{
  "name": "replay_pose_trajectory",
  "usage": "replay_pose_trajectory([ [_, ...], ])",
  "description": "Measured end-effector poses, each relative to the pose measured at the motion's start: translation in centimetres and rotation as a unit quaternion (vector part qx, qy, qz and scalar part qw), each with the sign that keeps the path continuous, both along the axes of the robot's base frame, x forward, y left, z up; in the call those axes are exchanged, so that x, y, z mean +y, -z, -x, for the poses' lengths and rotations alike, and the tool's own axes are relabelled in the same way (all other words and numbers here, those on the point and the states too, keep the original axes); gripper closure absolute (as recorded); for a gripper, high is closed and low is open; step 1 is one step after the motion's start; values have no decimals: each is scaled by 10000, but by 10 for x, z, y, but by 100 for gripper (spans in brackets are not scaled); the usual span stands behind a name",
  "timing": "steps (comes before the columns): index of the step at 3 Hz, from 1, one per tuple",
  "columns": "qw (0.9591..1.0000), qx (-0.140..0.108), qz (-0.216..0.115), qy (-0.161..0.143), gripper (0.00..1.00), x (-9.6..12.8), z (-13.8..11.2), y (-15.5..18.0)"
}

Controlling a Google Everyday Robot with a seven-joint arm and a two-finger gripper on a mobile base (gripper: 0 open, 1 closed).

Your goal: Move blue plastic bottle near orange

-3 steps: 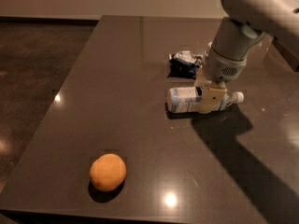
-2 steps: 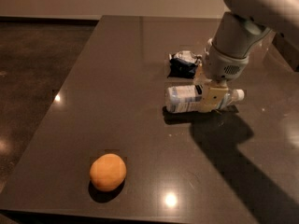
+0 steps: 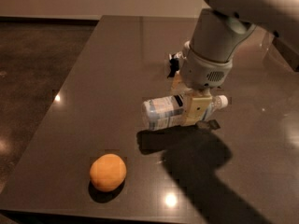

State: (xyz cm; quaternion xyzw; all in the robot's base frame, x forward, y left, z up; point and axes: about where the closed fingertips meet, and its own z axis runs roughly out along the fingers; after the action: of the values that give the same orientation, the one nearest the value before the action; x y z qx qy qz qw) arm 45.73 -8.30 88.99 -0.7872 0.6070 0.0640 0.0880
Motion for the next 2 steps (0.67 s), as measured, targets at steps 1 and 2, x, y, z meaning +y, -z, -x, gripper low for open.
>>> replay_pose_trajectory([
  [1, 9996, 207, 49, -166, 100, 27, 16, 8],
  [2, 9989, 404, 73, -212, 100, 50, 25, 16],
])
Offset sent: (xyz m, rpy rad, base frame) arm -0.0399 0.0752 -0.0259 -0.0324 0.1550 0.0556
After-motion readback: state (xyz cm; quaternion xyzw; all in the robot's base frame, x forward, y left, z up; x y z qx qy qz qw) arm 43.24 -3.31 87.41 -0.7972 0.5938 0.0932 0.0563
